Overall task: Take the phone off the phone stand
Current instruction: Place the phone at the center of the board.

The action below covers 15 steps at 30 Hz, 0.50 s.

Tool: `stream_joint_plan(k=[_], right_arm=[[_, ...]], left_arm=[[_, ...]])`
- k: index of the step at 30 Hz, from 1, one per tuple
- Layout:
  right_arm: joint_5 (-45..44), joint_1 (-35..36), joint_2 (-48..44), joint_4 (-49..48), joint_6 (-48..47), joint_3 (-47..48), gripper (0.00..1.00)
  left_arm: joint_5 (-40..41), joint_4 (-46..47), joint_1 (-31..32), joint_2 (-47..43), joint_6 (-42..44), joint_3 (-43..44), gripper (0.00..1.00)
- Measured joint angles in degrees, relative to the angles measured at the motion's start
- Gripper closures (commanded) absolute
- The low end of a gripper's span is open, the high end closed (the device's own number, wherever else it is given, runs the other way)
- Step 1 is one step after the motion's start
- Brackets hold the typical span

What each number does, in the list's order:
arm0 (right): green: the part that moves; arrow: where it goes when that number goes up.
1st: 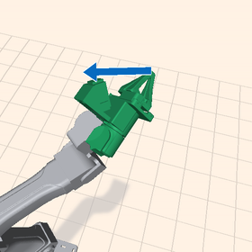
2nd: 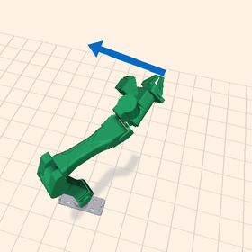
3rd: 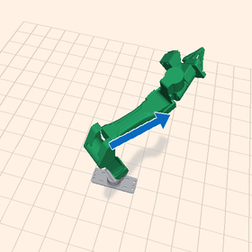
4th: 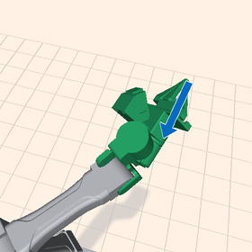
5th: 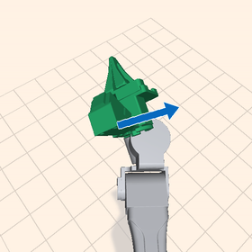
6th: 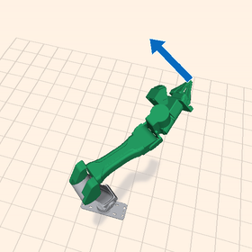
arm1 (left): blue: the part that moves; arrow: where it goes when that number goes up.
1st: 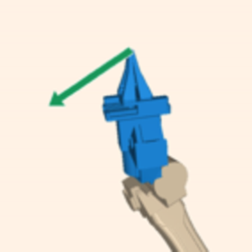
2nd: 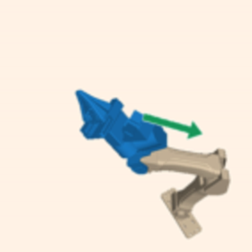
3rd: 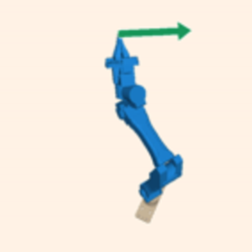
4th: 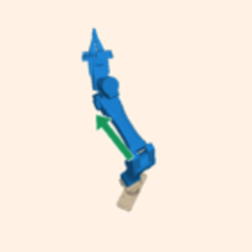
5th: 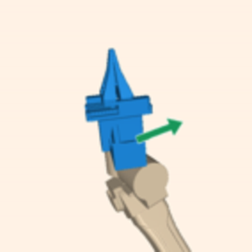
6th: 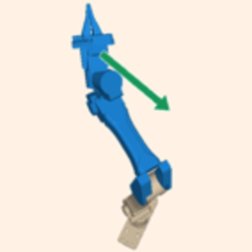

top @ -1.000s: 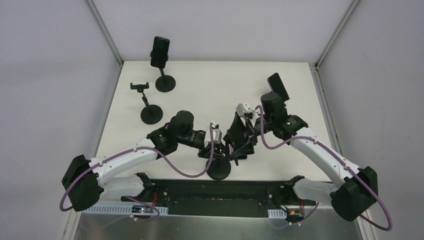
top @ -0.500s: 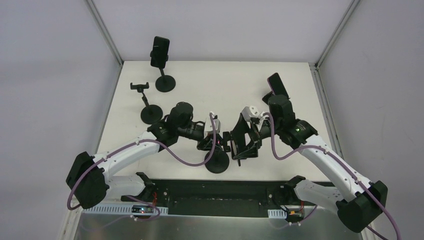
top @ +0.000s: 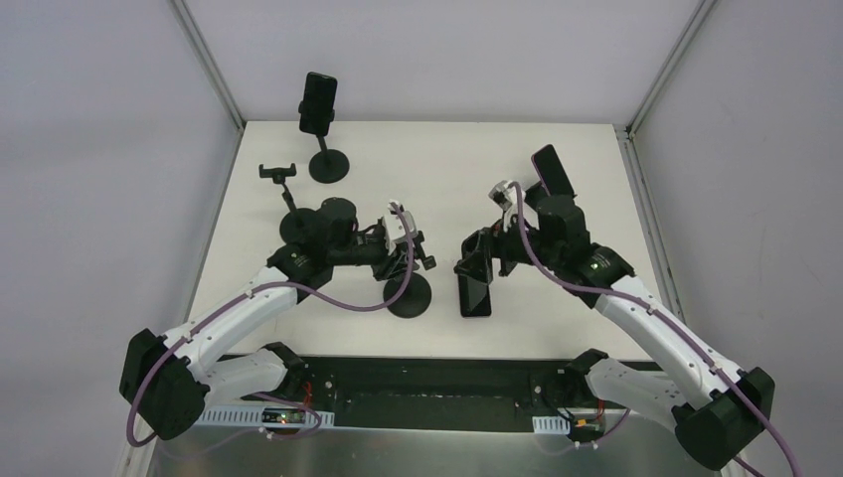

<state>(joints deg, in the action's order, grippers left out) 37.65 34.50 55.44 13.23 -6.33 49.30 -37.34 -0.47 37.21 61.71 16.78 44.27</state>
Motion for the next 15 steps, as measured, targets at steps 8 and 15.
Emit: stream_joint_plan(k=[8, 15], right_arm=[[-31.39, -1.18, 7.78, 10.21, 12.24, 2.54, 1.0], [-39.23, -5.81, 16.33, 14.01, 16.41, 2.4, 0.97]], left_arm=[[2.47, -2.27, -0.59, -1.6, -1.14, -0.04, 1.0], [2.56, -2.32, -0.59, -1.6, -1.16, -0.04, 1.0]])
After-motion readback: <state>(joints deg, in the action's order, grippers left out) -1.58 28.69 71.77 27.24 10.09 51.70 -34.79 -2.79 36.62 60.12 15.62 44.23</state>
